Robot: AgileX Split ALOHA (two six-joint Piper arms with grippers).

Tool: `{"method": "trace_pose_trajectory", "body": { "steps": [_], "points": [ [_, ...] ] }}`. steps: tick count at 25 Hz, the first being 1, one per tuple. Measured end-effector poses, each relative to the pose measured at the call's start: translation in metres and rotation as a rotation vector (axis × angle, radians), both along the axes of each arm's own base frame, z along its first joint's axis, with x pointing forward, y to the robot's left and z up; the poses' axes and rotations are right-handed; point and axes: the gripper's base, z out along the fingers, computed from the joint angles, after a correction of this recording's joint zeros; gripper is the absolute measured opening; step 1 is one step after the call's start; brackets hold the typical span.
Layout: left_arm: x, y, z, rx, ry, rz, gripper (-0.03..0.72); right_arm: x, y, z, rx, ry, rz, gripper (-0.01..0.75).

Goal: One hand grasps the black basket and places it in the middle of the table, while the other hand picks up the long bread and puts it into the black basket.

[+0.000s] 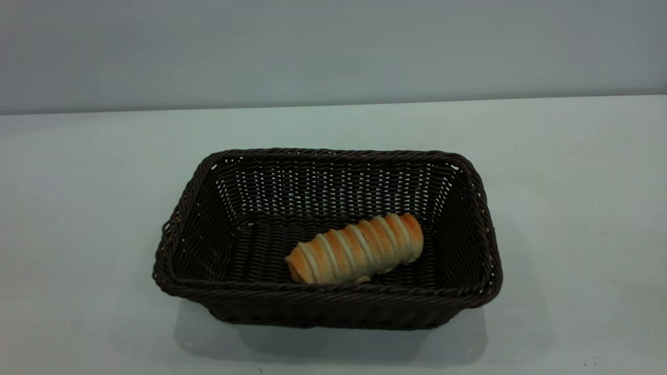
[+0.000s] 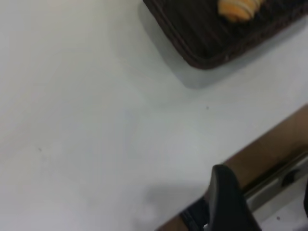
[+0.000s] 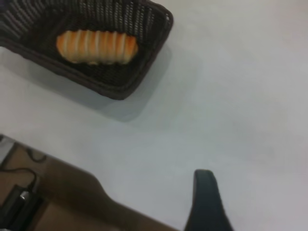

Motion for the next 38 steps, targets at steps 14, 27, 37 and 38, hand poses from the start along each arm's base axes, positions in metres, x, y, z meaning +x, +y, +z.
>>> {"method": "trace_pose_trajectory", "body": {
  "steps": [14, 27, 37, 38],
  "points": [
    [-0.045, 0.020, -0.073, -0.094, -0.094, -0.013, 0.422, 0.006, 0.002, -0.059, -0.008, 0.012, -0.003, 0.541],
    [-0.052, 0.023, -0.081, -0.116, -0.032, 0.050, 0.422, 0.006, 0.002, -0.061, -0.012, 0.016, -0.004, 0.541],
    [-0.053, 0.022, -0.085, -0.124, -0.009, 0.058, 0.422, 0.006, 0.002, -0.061, -0.012, 0.016, -0.004, 0.541],
    [-0.053, 0.022, -0.085, -0.124, -0.009, 0.058, 0.422, 0.006, 0.002, -0.061, -0.012, 0.016, -0.004, 0.541]
  ]
}}
